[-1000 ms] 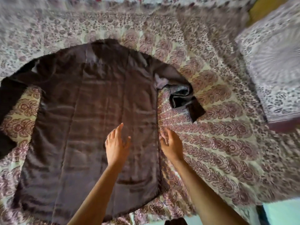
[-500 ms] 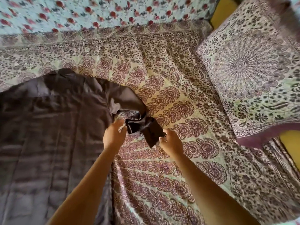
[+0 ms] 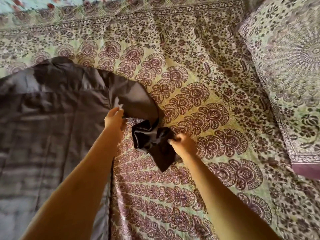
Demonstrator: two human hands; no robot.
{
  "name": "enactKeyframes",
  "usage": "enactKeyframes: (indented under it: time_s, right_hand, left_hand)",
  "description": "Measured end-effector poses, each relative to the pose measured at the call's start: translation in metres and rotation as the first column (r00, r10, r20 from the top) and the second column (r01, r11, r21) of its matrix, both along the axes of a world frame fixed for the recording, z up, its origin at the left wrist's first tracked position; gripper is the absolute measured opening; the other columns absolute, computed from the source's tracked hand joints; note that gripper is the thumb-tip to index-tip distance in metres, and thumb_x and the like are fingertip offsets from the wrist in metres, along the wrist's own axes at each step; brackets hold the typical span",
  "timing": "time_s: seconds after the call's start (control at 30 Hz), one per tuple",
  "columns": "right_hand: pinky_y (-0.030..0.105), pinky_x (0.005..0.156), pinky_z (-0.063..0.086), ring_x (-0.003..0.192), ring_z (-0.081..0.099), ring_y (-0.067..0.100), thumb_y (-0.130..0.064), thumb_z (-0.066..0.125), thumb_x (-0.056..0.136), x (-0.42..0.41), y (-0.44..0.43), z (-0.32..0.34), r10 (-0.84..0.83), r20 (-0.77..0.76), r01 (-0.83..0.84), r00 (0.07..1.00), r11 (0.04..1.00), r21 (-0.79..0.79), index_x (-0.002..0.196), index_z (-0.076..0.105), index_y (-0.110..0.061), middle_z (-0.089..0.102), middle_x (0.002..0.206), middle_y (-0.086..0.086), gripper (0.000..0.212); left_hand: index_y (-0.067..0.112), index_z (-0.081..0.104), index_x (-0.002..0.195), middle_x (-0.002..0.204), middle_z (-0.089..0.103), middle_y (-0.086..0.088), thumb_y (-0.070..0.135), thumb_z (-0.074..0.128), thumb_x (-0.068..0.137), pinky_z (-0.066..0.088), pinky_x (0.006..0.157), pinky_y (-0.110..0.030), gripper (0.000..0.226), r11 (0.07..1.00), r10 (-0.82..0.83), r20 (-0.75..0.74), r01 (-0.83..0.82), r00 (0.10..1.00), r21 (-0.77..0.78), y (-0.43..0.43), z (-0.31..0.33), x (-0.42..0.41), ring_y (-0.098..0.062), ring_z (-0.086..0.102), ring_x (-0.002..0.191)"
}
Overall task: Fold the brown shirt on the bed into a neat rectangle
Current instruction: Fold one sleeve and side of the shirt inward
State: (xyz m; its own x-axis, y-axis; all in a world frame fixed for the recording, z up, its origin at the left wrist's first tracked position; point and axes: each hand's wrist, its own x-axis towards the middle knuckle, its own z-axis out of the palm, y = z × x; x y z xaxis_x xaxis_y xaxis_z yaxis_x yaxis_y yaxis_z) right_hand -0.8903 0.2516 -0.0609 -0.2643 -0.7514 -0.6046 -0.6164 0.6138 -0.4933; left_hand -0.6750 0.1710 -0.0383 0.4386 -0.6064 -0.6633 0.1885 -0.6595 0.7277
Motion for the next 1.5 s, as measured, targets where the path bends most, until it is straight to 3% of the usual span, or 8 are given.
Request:
enactKeyframes:
  time_s: [0.23,0.33,0.53,0.73,0.93,1.13,1.37,1.5]
  right_hand:
    - [0.035,0.065,0.056,0.078,0.062,0.026,-0.009,0.063,0.081,-0.083,-0.008,0.017,-0.555,0.392,0.678,0.733,0.636,-0.367,0.081,0.054,-0.021,0.063,0.084,0.006,0.014]
    - [0.037,0.078,0.054,0.075,0.063,0.016,-0.004,0.067,0.080,-0.136,-0.013,0.031,-0.618,0.412,0.741,0.669,0.511,-0.437,0.079,0.054,-0.022,0.063,0.086,0.009,0.021]
    - [0.019,0.080,0.048,0.080,0.054,-0.002,-0.015,0.073,0.077,-0.201,-0.020,0.038,-0.754,0.431,0.810,0.496,0.223,-0.542,0.092,0.051,-0.022,0.055,0.094,-0.004,0.027]
    - [0.045,0.102,0.042,0.125,0.044,0.035,-0.041,0.069,0.080,-0.173,-0.004,-0.004,-0.840,0.077,0.825,0.537,0.505,-0.255,0.141,0.025,-0.003,0.041,0.139,0.022,0.084]
    - [0.046,0.088,0.050,0.103,0.060,0.037,0.000,0.054,0.086,-0.169,-0.012,0.004,-0.821,-0.072,0.695,0.567,0.523,-0.494,0.126,0.039,-0.007,0.059,0.117,0.023,0.043]
    - [0.040,0.071,0.049,0.094,0.063,0.033,-0.008,0.049,0.091,-0.221,-0.020,0.012,-0.640,-0.431,0.399,0.636,0.751,-0.527,0.118,0.047,-0.013,0.065,0.103,0.017,0.028]
    - [0.046,0.102,0.033,0.127,0.037,0.034,-0.002,0.059,0.077,-0.189,-0.013,0.004,-0.550,-0.589,0.338,0.593,0.833,-0.438,0.133,0.037,-0.008,0.037,0.141,0.017,0.061]
    - [0.043,0.114,0.013,0.140,0.020,0.028,-0.020,0.047,0.087,-0.132,-0.012,-0.009,-0.255,-0.566,-0.059,0.784,0.877,-0.478,0.140,0.033,-0.007,0.024,0.152,0.013,0.056]
  left_hand:
    - [0.013,0.067,0.111,0.087,0.065,-0.016,0.005,0.066,0.080,0.052,0.048,-0.025,0.032,0.951,-0.307,0.286,0.279,0.908,0.136,-0.008,-0.026,0.011,-0.011,0.058,0.041]
    - [0.011,0.065,0.113,0.110,0.066,-0.019,0.004,0.064,0.082,0.051,0.091,-0.045,0.032,0.896,-0.442,0.325,0.402,0.836,0.186,-0.007,-0.024,0.004,-0.023,0.069,0.087]
    - [0.018,0.067,0.111,0.120,0.060,-0.021,0.007,0.062,0.082,0.048,0.095,-0.046,0.032,0.882,-0.470,0.438,0.419,0.766,0.215,-0.005,-0.023,-0.009,-0.040,0.058,0.106]
    - [0.028,0.060,0.119,0.136,0.031,-0.016,0.025,0.062,0.082,0.027,0.103,-0.049,0.037,0.831,-0.530,0.780,0.388,0.333,0.399,0.003,-0.012,-0.047,-0.037,0.032,0.122]
    - [0.030,0.028,0.145,0.157,0.003,-0.008,0.039,0.055,0.090,0.007,0.114,-0.050,0.062,0.548,-0.708,0.696,0.716,0.121,0.433,-0.003,-0.029,-0.070,-0.026,0.003,0.144]
    - [0.032,0.021,0.147,0.158,0.002,-0.007,0.041,0.049,0.092,0.008,0.114,-0.050,0.062,0.525,-0.733,0.668,0.728,0.124,0.441,-0.005,-0.037,-0.072,-0.026,0.004,0.144]
    - [0.032,0.009,0.149,0.158,-0.007,-0.007,0.043,0.034,0.097,0.000,0.114,-0.051,0.059,0.497,-0.729,0.681,0.738,0.070,0.456,0.006,-0.047,-0.074,-0.026,-0.004,0.145]
    - [0.030,0.007,0.149,0.158,-0.007,-0.008,0.042,0.028,0.098,-0.003,0.114,-0.052,0.057,0.527,-0.678,0.734,0.732,0.054,0.432,0.014,-0.057,-0.077,-0.027,-0.005,0.145]
